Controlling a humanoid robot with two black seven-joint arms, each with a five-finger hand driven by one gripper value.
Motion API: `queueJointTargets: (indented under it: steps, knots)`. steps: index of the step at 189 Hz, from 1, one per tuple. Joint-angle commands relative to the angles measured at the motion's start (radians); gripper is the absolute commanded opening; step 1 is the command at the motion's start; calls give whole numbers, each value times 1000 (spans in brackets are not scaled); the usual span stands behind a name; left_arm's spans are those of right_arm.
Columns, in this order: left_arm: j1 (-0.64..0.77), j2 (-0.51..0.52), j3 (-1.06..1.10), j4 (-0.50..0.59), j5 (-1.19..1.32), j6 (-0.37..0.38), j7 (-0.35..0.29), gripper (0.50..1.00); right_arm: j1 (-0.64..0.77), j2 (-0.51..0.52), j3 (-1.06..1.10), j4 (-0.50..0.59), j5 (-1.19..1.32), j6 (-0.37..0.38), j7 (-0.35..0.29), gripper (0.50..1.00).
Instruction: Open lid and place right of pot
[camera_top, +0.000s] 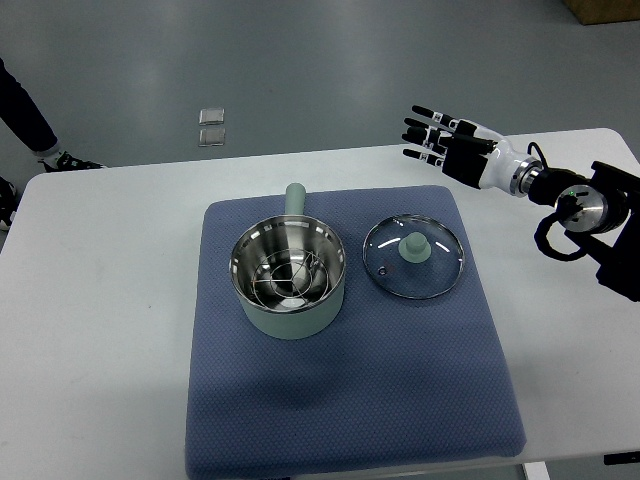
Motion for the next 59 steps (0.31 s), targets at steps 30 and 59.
queueJointTargets:
  steps: [30,59]
  knots:
    - [8,0,-2,0,0,1,0,1000,-17,23,18,0,-3,11,10,932]
    - [8,0,-3,0,0,1,0,1000,-19,9,19,0,-14,19,10,932]
